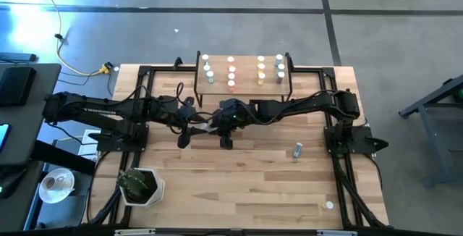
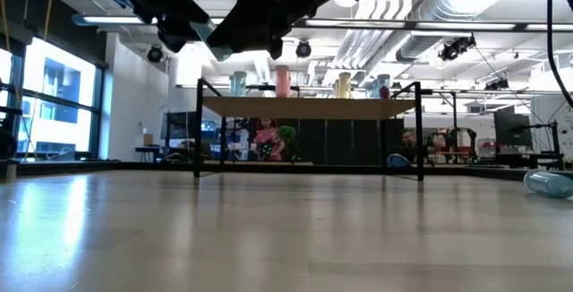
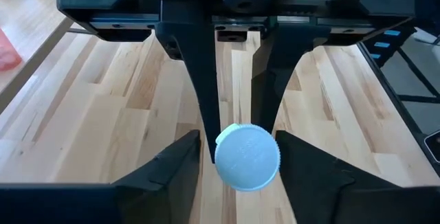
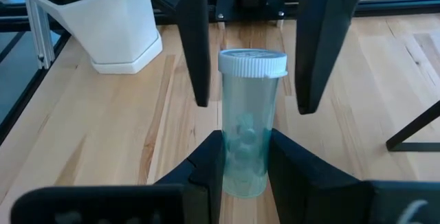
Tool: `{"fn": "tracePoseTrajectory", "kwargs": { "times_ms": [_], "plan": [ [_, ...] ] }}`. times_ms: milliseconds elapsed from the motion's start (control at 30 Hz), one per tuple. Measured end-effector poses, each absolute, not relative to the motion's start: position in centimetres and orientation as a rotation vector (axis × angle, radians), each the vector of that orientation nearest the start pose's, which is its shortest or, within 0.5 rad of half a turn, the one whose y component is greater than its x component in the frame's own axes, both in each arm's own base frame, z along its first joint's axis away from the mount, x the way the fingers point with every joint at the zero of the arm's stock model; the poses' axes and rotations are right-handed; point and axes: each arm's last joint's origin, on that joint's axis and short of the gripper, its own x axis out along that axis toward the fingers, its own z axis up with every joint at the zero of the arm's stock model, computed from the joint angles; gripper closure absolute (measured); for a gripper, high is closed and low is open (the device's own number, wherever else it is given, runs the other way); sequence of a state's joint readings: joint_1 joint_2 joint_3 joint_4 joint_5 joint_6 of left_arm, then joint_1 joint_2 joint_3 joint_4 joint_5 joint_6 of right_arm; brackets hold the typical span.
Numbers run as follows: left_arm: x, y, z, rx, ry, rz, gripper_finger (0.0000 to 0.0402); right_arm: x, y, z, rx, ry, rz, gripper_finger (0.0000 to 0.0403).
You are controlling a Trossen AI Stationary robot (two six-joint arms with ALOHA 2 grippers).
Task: Pick and place medicine bottles onto shelf by color
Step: Align the green pill bottle with the green pill bottle
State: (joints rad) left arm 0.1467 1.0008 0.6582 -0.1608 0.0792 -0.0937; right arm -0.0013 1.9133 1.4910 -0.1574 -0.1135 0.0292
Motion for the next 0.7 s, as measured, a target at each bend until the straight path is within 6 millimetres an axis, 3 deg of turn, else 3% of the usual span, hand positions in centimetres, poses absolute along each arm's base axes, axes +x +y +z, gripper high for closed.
{"fn": "tracePoseTrajectory", "kwargs": {
  "times_ms": [300, 700],
  "plan": [
    [21.11, 2.88, 25.35, -0.131, 0.497, 0.082, 0.0286, 43.74, 0.27, 25.35, 0.061, 0.582, 0.099, 0.0325],
    [21.11, 2.81, 25.35, -0.136, 0.497, 0.059, 0.0285, 43.74, 0.26, 25.34, 0.061, 0.583, 0.098, 0.0319]
  ]
}}
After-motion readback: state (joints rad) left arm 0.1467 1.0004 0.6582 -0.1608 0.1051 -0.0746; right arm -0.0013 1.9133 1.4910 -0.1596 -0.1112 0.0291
